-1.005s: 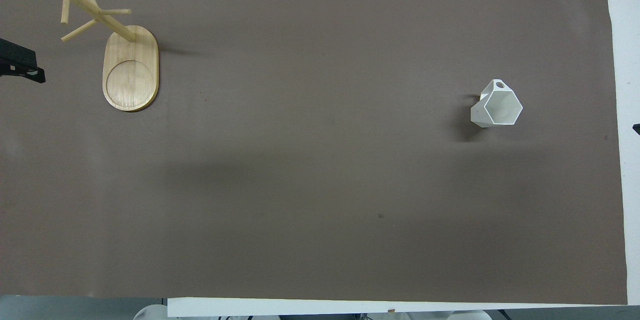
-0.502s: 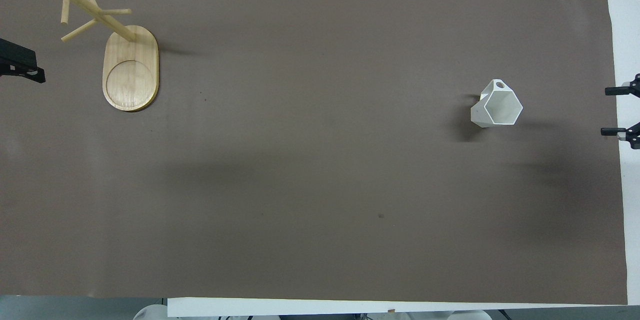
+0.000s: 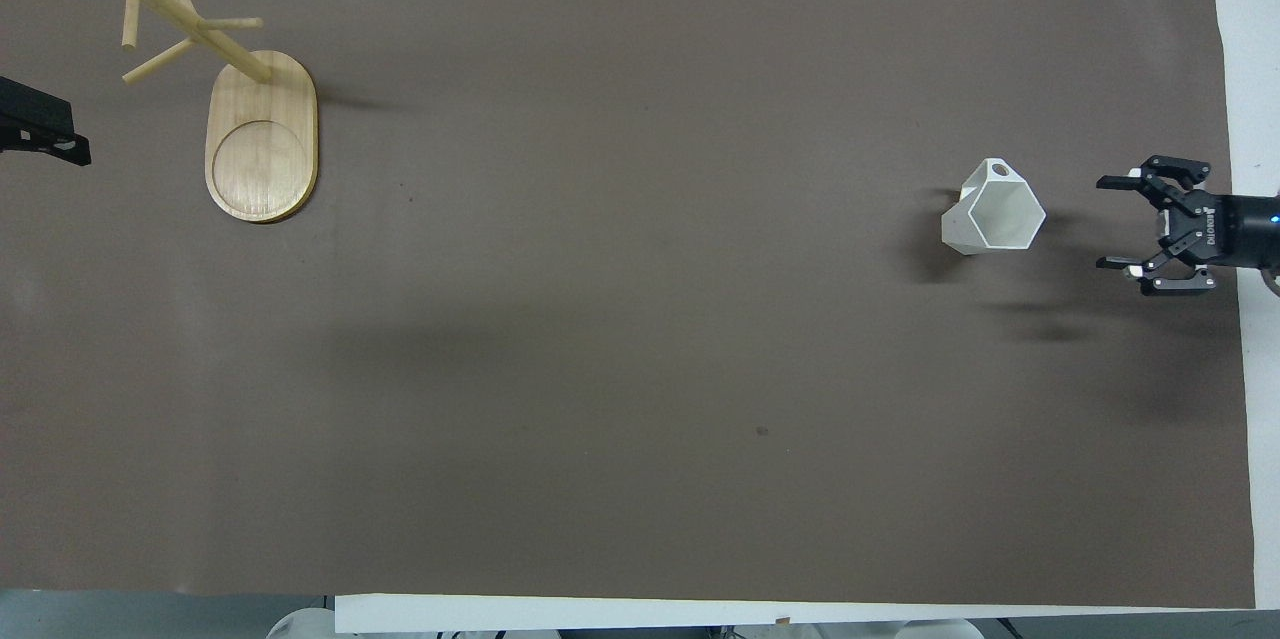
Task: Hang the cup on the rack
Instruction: 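Move the open right gripper toward the white hexagonal cup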
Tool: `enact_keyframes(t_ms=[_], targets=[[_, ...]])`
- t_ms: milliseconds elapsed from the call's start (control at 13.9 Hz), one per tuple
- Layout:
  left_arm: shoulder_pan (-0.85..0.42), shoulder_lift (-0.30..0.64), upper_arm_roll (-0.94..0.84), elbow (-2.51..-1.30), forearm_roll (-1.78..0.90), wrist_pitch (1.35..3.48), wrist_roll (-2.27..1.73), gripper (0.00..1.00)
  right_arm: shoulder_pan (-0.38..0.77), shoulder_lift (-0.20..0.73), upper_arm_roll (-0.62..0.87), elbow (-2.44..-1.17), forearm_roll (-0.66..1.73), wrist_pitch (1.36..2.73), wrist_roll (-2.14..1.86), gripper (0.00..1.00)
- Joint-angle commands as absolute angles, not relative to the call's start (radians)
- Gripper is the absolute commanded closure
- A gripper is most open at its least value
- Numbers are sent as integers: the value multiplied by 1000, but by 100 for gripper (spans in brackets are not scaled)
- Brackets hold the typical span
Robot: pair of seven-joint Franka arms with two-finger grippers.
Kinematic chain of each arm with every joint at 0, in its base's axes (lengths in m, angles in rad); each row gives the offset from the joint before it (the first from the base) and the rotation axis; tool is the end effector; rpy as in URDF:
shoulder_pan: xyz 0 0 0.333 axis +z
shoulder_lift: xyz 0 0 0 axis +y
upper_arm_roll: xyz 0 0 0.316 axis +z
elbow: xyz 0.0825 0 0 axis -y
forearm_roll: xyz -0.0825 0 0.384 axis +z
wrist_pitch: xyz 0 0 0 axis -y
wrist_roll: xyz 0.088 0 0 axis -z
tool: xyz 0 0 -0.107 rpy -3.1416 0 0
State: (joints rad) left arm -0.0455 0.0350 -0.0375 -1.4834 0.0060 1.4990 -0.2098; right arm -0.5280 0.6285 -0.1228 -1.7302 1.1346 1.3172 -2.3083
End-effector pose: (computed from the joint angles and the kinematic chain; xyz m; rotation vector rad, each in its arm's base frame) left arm 0.5567 -0.0452 0.6397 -3.1277 -0.1992 0.0290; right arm 0.5373 -0.2568 0.2414 -1.5175 -1.1195 -1.0992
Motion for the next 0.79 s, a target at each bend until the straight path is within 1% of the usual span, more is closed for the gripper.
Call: enact_keyframes(t_ms=[0, 72, 215, 431, 574, 718], targets=[[-35, 14, -40, -1503, -2, 1493, -216, 1, -541, 655, -117, -1697, 1116, 1292, -2316, 0], [-37, 14, -40, -1503, -3, 1493, -216, 1, -541, 660, -117, -1681, 1057, 1296, -2313, 0], [-37, 14, -40, -1503, -3, 1493, -216, 1, -541, 666, -117, -1664, 1042, 1299, -2315, 0], [-37, 14, -40, -1503, -3, 1493, -218, 1, -537, 667, -117, -1670, 1072, 1316, -2350, 0], [-37, 14, -40, -1503, -3, 1493, -216, 1, -502, 669, -117, -1674, 1113, 1331, -2423, 0], [-37, 14, -41, -1503, -3, 1493, -215, 1, -477, 695, -115, -1674, 1181, 1333, -2448, 0]])
